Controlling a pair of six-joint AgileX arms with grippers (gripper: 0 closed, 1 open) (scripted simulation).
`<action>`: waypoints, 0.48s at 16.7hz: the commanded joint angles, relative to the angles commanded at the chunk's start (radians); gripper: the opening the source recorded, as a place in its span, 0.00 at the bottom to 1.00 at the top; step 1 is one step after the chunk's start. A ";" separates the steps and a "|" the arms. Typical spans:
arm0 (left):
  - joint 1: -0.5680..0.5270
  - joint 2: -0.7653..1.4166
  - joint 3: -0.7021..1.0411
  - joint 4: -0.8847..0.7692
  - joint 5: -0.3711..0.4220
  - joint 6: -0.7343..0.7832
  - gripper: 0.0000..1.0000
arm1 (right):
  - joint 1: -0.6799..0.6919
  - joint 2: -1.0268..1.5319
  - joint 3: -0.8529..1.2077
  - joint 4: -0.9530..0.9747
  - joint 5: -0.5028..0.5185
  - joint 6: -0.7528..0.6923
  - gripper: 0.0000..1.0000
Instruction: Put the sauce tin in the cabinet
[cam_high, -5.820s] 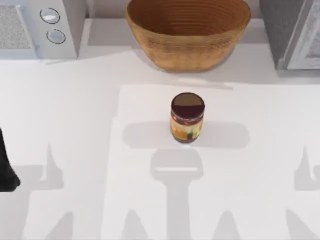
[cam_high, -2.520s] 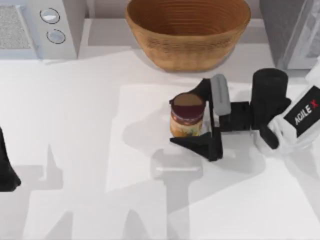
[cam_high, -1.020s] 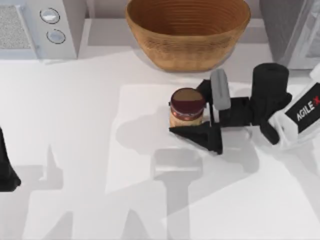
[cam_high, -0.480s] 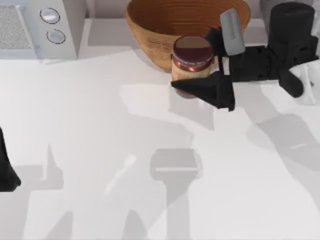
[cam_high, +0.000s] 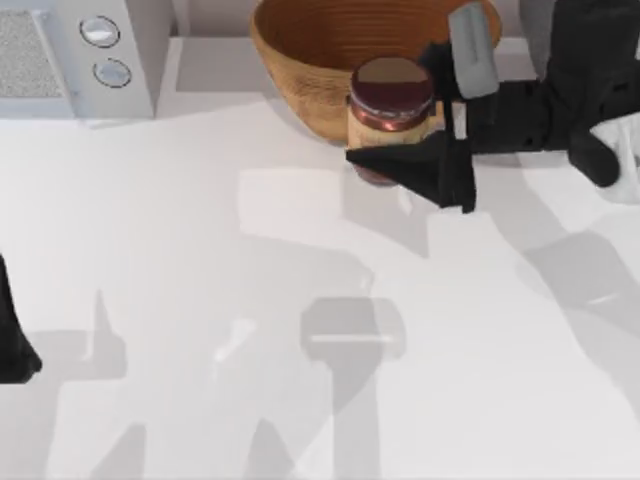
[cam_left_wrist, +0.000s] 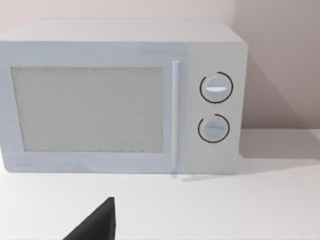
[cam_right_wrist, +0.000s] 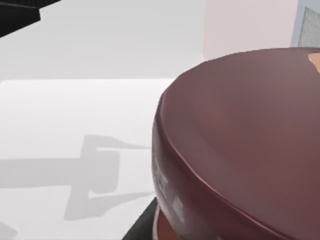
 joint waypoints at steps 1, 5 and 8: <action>0.000 0.000 0.000 0.000 0.000 0.000 1.00 | -0.006 -0.031 -0.016 -0.007 0.019 0.002 0.00; 0.000 0.000 0.000 0.000 0.000 0.000 1.00 | -0.040 -0.254 -0.137 -0.069 0.147 0.023 0.00; 0.000 0.000 0.000 0.000 0.000 0.000 1.00 | -0.074 -0.500 -0.277 -0.144 0.285 0.051 0.00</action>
